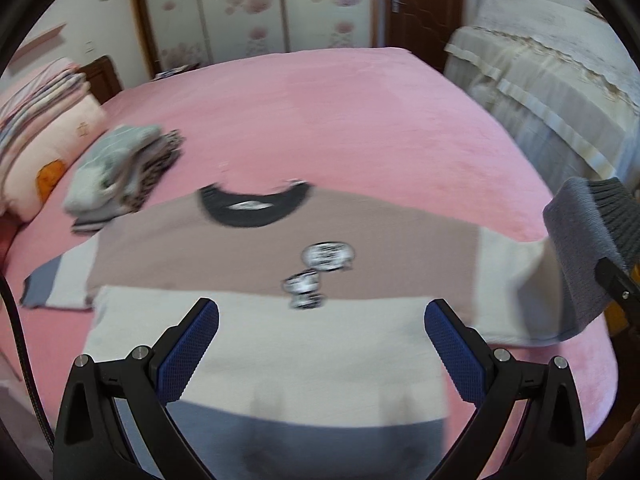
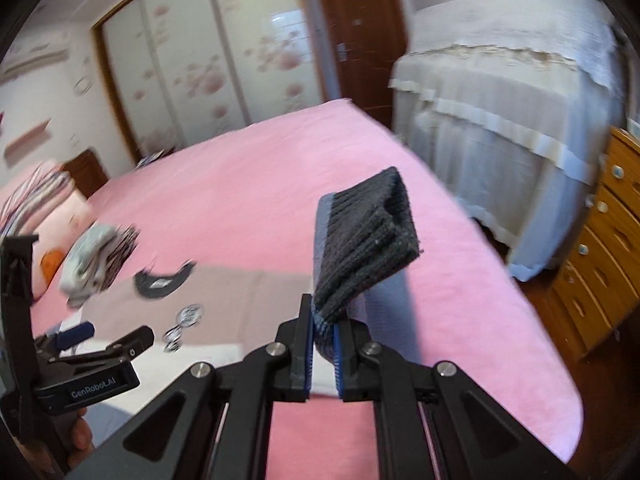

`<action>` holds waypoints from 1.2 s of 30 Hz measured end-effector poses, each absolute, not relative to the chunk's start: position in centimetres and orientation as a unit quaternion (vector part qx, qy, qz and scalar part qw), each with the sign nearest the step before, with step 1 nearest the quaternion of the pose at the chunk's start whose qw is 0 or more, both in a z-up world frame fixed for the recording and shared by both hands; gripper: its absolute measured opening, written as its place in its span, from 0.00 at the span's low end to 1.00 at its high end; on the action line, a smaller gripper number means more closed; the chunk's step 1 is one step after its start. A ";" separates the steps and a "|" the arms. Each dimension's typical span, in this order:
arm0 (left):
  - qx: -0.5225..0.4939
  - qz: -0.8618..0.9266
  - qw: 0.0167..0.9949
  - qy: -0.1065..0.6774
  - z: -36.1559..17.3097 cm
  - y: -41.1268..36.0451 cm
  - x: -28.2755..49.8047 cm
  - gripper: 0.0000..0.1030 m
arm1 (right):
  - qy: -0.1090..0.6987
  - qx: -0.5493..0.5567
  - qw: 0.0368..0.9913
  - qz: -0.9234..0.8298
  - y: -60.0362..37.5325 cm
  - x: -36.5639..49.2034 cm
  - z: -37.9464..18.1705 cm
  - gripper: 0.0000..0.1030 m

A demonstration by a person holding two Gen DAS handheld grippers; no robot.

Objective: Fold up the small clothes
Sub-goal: 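Lift the sleeve with the right tool while the left tool grasps its cuff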

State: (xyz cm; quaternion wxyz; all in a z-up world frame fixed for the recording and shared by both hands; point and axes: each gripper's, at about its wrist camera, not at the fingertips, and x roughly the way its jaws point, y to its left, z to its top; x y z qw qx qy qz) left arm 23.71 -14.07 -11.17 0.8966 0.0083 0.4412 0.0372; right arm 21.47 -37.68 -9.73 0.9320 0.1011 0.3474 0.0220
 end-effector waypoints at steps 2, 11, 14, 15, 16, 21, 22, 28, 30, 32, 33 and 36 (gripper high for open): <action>0.003 0.057 0.895 0.442 -11.7 -11.8 23.3 0.99 | 0.355 0.083 0.931 0.035 -34.6 21.8 -10.6 0.08; -0.046 0.100 0.866 0.487 -16.6 -4.3 23.2 0.99 | 0.414 0.017 0.906 0.082 -25.2 23.3 -16.0 0.08; -0.048 0.102 0.864 0.491 -17.4 -3.5 23.0 0.99 | 0.433 -0.005 0.897 0.085 -23.4 23.3 -18.0 0.08; -0.048 0.102 0.863 0.492 -17.6 -3.3 23.0 0.99 | 0.436 -0.012 0.896 0.085 -23.1 23.3 -18.4 0.08; -0.048 0.100 0.863 0.493 -17.7 -3.3 23.0 0.99 | 0.439 -0.019 0.894 0.084 -22.7 23.3 -18.9 0.08; -0.045 0.086 0.863 0.496 -18.2 -3.8 23.2 0.99 | 0.451 -0.046 0.887 0.086 -21.6 23.1 -20.1 0.11; -0.043 0.083 0.863 0.496 -18.3 -4.0 23.2 0.99 | 0.451 -0.052 0.887 0.085 -21.4 22.9 -20.2 0.12; -0.038 0.070 0.862 0.500 -18.5 -4.7 23.1 0.99 | 0.446 -0.069 0.886 0.110 -20.3 21.6 -19.7 0.31; -0.041 0.066 0.862 0.501 -18.5 -4.7 23.1 0.99 | 0.439 -0.072 0.888 0.116 -20.1 20.8 -19.3 0.32; -0.047 0.059 0.861 0.504 -18.6 -4.7 23.2 0.99 | 0.434 -0.066 0.890 0.119 -20.4 20.0 -18.8 0.32; -0.052 0.055 0.860 0.505 -18.7 -4.6 23.3 0.99 | 0.433 -0.059 0.892 0.120 -20.7 19.5 -18.6 0.32; -0.075 0.037 0.855 0.513 -19.1 -4.5 23.6 0.99 | 0.428 -0.036 0.896 0.115 -22.0 18.5 -18.0 0.32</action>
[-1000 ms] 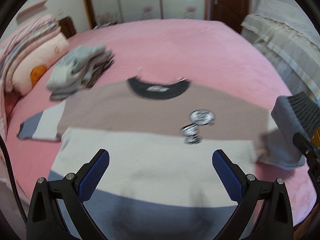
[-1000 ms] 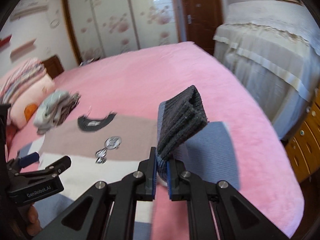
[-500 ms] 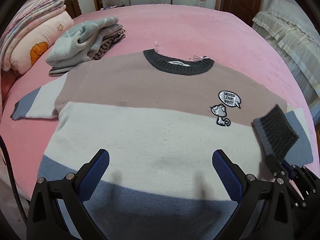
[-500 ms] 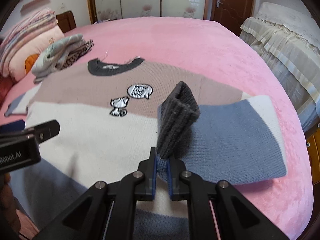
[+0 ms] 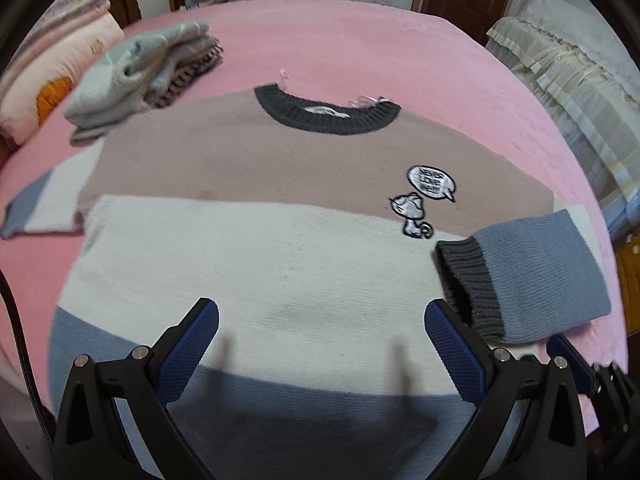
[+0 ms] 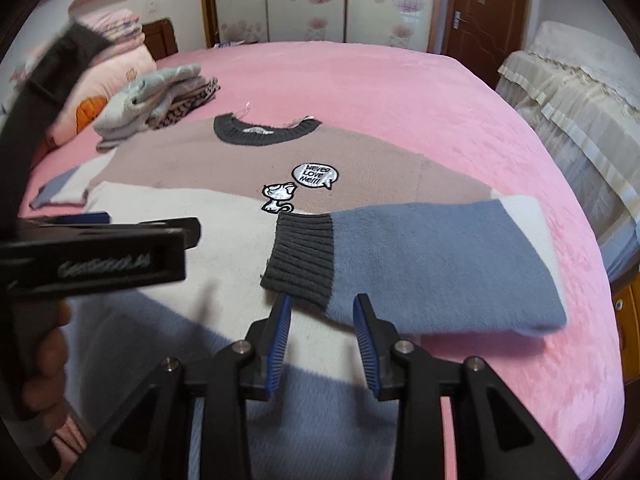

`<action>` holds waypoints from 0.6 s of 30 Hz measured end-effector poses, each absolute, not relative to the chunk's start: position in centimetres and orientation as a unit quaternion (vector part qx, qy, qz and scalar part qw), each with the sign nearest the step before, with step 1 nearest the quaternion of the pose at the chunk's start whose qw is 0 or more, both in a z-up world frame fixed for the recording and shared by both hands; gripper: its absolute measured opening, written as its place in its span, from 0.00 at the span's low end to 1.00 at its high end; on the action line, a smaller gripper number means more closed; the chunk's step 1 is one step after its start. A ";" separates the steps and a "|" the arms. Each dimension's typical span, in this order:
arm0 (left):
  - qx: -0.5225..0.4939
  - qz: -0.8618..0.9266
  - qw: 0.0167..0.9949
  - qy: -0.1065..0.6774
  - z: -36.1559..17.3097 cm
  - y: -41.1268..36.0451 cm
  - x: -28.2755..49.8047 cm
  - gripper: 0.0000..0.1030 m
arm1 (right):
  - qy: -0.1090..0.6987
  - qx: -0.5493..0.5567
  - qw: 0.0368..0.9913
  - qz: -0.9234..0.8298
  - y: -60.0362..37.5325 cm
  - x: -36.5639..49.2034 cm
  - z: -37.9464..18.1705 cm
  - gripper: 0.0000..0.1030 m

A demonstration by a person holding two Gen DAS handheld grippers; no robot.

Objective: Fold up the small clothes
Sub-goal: 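Lift the sleeve with the right tool while the left tool grasps its cuff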

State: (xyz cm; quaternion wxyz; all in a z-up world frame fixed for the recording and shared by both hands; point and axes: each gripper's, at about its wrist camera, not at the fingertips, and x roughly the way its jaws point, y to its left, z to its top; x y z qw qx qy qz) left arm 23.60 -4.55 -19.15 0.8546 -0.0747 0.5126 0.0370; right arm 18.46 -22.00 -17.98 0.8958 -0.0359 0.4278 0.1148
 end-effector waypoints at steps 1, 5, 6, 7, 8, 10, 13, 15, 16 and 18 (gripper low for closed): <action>-0.089 0.025 0.851 0.517 -19.4 -4.6 23.8 0.99 | 0.427 -0.030 0.897 0.111 -22.4 18.2 -17.9 0.32; -0.138 -0.014 0.833 0.535 -20.5 -5.1 24.3 0.95 | 0.429 0.006 0.898 0.096 -24.7 17.4 -17.7 0.32; -0.151 -0.026 0.827 0.541 -20.7 -5.3 24.5 0.93 | 0.430 0.014 0.898 0.093 -25.2 17.3 -17.7 0.32; -0.165 -0.039 0.820 0.547 -21.1 -5.5 24.7 0.93 | 0.431 0.020 0.898 0.089 -25.7 17.2 -17.7 0.32; -0.183 -0.053 0.810 0.554 -21.5 -5.8 24.9 0.91 | 0.430 0.027 0.898 0.084 -26.2 17.1 -17.7 0.32; -0.216 -0.073 0.794 0.564 -22.3 -6.3 25.4 0.89 | 0.430 0.035 0.899 0.080 -26.9 17.0 -17.8 0.32; -0.229 -0.076 0.789 0.565 -23.0 -7.1 25.9 0.89 | 0.431 0.042 0.899 0.073 -27.8 17.0 -18.0 0.32; -0.234 -0.083 0.788 0.564 -23.3 -7.8 26.3 0.85 | 0.433 0.046 0.898 0.068 -28.3 17.0 -18.3 0.32; -0.238 -0.088 0.786 0.564 -23.5 -8.1 26.5 0.83 | 0.434 0.047 0.897 0.066 -28.5 17.0 -18.4 0.32; -0.247 -0.103 0.782 0.564 -23.6 -8.9 26.9 0.73 | 0.436 0.052 0.896 0.064 -28.9 17.0 -18.6 0.32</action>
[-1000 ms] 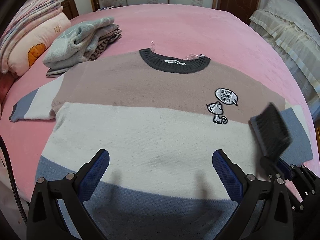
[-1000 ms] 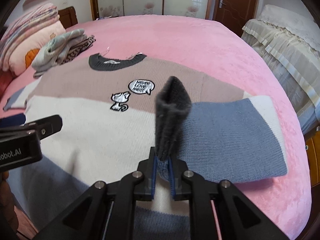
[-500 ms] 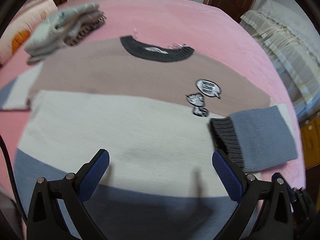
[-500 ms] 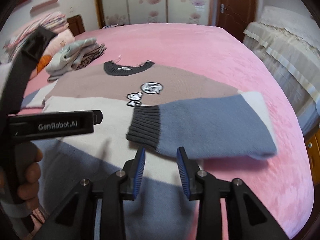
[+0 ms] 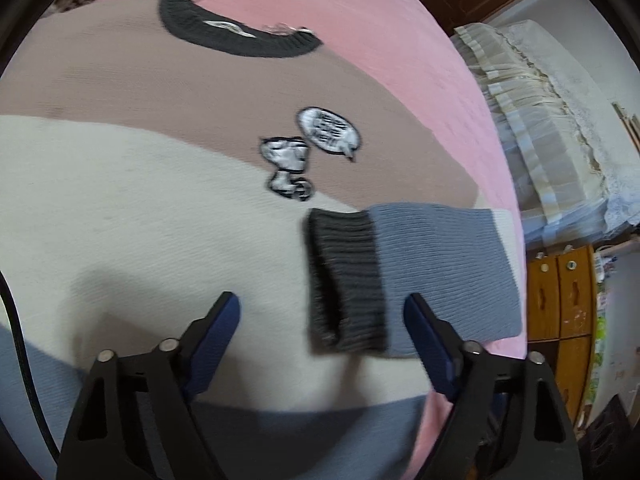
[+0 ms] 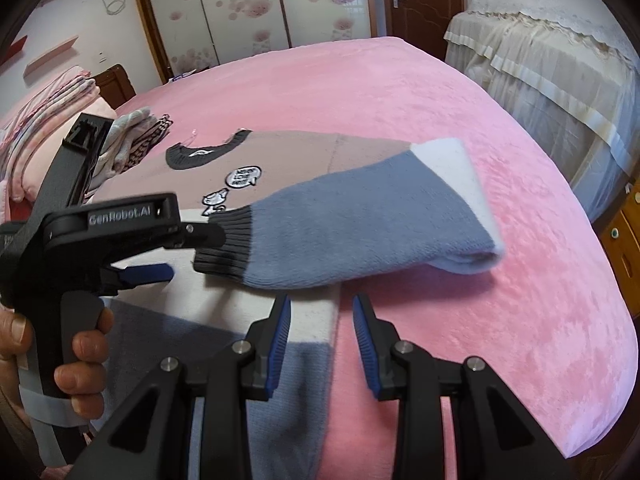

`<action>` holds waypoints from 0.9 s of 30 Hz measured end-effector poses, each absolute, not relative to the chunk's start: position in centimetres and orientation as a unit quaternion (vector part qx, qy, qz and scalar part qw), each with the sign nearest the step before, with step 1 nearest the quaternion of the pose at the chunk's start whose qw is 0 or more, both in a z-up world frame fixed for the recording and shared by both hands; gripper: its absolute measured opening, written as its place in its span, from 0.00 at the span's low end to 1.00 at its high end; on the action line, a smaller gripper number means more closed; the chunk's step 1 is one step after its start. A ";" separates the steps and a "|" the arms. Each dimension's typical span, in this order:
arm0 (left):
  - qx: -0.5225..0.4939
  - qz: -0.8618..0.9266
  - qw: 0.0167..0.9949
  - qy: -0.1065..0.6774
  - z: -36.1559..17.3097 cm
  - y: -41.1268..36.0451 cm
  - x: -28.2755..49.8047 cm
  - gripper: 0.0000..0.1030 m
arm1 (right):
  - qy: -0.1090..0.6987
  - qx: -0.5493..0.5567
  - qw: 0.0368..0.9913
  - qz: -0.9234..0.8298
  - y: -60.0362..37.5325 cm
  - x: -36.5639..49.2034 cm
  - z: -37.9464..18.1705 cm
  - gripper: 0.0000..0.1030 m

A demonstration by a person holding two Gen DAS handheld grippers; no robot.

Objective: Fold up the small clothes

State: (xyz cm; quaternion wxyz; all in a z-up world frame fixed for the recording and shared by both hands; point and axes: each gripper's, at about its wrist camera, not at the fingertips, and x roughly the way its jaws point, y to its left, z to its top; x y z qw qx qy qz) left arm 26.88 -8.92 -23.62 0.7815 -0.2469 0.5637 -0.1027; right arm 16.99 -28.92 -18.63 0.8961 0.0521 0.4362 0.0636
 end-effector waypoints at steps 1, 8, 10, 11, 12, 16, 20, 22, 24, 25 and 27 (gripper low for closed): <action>-0.249 -0.109 0.780 0.564 -23.7 -9.3 27.1 0.71 | 0.437 0.055 0.895 0.062 -29.2 17.0 -18.8 0.32; -0.221 -0.097 0.778 0.580 -24.4 -11.9 28.4 0.20 | 0.441 0.068 0.894 0.048 -30.4 16.8 -19.3 0.32; -0.208 -0.098 0.780 0.581 -24.1 -11.8 28.6 0.10 | 0.441 0.071 0.894 0.043 -30.9 16.7 -19.3 0.32; -0.214 -0.104 0.781 0.577 -23.9 -11.8 28.5 0.07 | 0.441 0.073 0.894 0.041 -31.1 16.7 -19.3 0.32; -0.217 -0.108 0.781 0.576 -23.7 -11.5 28.4 0.07 | 0.442 0.073 0.893 0.039 -31.2 16.7 -19.3 0.32; -0.205 -0.121 0.790 0.566 -22.5 -11.7 28.4 0.07 | 0.445 0.072 0.892 0.029 -31.7 16.9 -19.5 0.32; -0.176 -0.133 0.808 0.546 -20.6 -12.3 27.8 0.06 | 0.444 0.072 0.893 0.021 -31.8 16.8 -19.5 0.32; -0.160 -0.130 0.821 0.532 -19.5 -12.6 27.5 0.06 | 0.443 0.065 0.894 0.016 -31.7 16.9 -19.4 0.32; -0.143 -0.127 0.836 0.515 -17.9 -12.3 27.2 0.06 | 0.443 0.055 0.895 0.008 -31.7 17.0 -19.4 0.32; -0.133 -0.123 0.843 0.507 -17.2 -12.2 27.1 0.06 | 0.442 0.053 0.896 0.005 -31.8 17.2 -19.4 0.32; -0.119 -0.117 0.856 0.489 -15.5 -11.6 27.1 0.06 | 0.441 0.053 0.896 -0.001 -32.3 17.5 -19.4 0.32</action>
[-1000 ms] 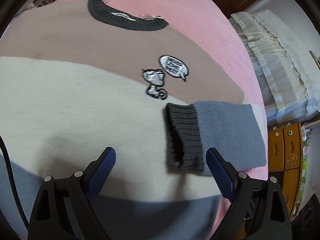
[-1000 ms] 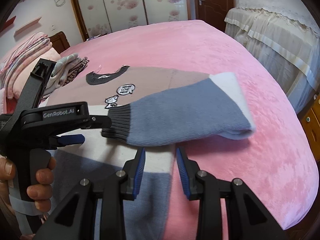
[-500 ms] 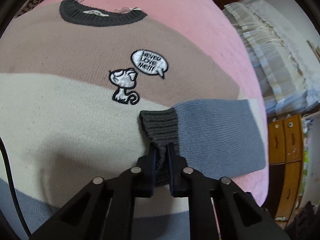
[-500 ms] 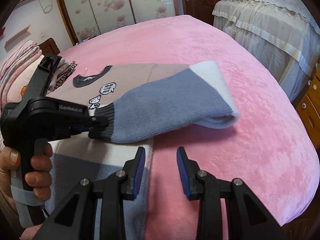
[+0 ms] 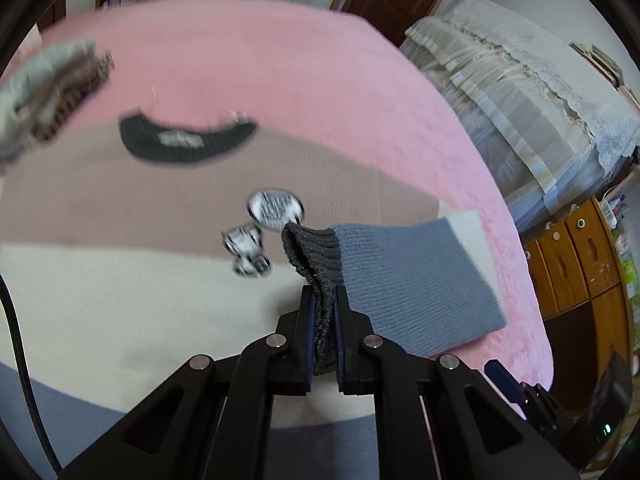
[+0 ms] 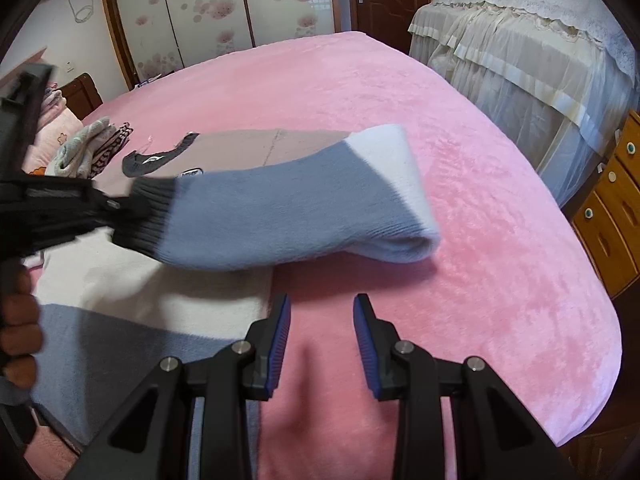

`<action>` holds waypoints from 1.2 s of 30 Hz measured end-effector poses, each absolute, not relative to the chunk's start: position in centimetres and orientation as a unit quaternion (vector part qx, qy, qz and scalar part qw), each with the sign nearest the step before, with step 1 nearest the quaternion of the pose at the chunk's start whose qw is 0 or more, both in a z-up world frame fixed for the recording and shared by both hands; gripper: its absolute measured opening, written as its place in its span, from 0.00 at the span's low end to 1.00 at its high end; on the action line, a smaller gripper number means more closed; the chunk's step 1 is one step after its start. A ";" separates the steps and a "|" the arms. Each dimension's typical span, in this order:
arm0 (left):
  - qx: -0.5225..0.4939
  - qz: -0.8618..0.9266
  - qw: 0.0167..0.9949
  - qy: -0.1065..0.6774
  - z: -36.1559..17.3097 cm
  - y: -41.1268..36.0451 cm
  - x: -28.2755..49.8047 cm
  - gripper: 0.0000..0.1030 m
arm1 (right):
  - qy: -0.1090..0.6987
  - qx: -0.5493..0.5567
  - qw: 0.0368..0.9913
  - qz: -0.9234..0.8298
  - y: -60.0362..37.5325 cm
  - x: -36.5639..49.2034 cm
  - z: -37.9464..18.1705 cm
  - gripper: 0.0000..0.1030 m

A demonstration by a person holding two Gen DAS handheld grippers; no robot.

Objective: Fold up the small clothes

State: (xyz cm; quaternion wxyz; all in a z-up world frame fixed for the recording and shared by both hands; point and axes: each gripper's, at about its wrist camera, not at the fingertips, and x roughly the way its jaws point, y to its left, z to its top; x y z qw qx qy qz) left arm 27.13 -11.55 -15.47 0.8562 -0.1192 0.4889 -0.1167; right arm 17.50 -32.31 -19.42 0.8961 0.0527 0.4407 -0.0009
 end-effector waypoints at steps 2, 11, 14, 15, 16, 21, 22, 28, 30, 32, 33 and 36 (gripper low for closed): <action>-0.110 -0.111 0.868 0.470 -13.6 -10.6 27.4 0.06 | 0.441 0.054 0.896 -0.005 -33.0 18.0 -19.6 0.32; -0.060 -0.064 0.906 0.415 -8.9 -4.1 30.0 0.06 | 0.456 0.078 0.887 -0.007 -34.7 21.9 -20.9 0.33; -0.069 -0.040 0.910 0.407 -8.6 -1.8 30.8 0.06 | 0.462 0.078 0.884 0.001 -33.9 22.9 -21.4 0.33; -0.074 -0.033 0.911 0.404 -8.7 -1.1 31.0 0.06 | 0.463 0.078 0.883 0.006 -33.6 23.1 -21.5 0.33; -0.080 -0.025 0.912 0.402 -8.6 -0.3 31.1 0.06 | 0.464 0.079 0.882 0.012 -33.1 23.3 -21.6 0.33; -0.091 0.016 0.918 0.387 -8.8 3.3 31.8 0.05 | 0.461 0.079 0.883 0.038 -31.4 23.9 -21.6 0.33; -0.094 0.020 0.917 0.386 -9.0 3.8 31.8 0.05 | 0.462 0.078 0.882 0.043 -30.9 24.2 -21.6 0.33; -0.123 0.010 0.890 0.439 -12.5 6.2 32.4 0.05 | 0.463 0.074 0.883 0.033 -30.1 24.8 -21.7 0.40; -0.142 -0.020 0.866 0.479 -14.6 6.4 32.3 0.08 | 0.462 0.072 0.883 0.032 -29.9 24.7 -21.7 0.40; -0.160 -0.046 0.840 0.516 -16.7 6.5 32.2 0.11 | 0.465 0.068 0.882 0.031 -29.8 24.5 -21.9 0.40; -0.169 -0.055 0.831 0.528 -17.6 6.5 32.0 0.12 | 0.466 0.067 0.882 0.031 -29.7 24.5 -21.9 0.40; -0.209 -0.070 0.806 0.550 -19.6 7.2 31.3 0.17 | 0.466 0.064 0.882 0.030 -29.7 24.3 -22.0 0.40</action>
